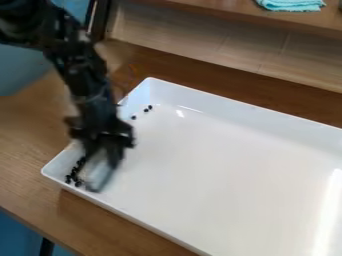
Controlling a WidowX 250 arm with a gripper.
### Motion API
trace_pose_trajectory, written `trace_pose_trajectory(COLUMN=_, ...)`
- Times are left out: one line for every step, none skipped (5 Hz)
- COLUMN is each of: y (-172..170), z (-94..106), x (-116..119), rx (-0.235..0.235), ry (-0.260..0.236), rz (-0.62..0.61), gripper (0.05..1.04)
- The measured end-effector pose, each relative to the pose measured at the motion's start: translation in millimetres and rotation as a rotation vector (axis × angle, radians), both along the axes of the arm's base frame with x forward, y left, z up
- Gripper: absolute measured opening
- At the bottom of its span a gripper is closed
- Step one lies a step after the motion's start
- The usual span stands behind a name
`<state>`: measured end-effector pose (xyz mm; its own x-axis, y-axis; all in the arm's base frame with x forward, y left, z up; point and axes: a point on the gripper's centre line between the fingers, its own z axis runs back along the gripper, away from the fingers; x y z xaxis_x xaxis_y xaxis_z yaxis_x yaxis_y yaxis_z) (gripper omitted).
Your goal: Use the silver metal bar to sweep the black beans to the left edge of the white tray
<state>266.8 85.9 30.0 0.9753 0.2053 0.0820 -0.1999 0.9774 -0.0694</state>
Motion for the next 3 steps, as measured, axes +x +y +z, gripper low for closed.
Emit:
trace_pose_trajectory(y=18, z=9.0, x=2, rx=0.008, ry=0.022, rz=-0.014, gripper=0.394)
trace_pose_trajectory(y=20, z=15.0, x=-1, rx=-0.038, ry=0.045, rz=-0.037, gripper=0.394)
trace_pose_trajectory(y=12, z=30.3, x=0, rx=-0.102, ry=0.064, rz=-0.016, gripper=0.394)
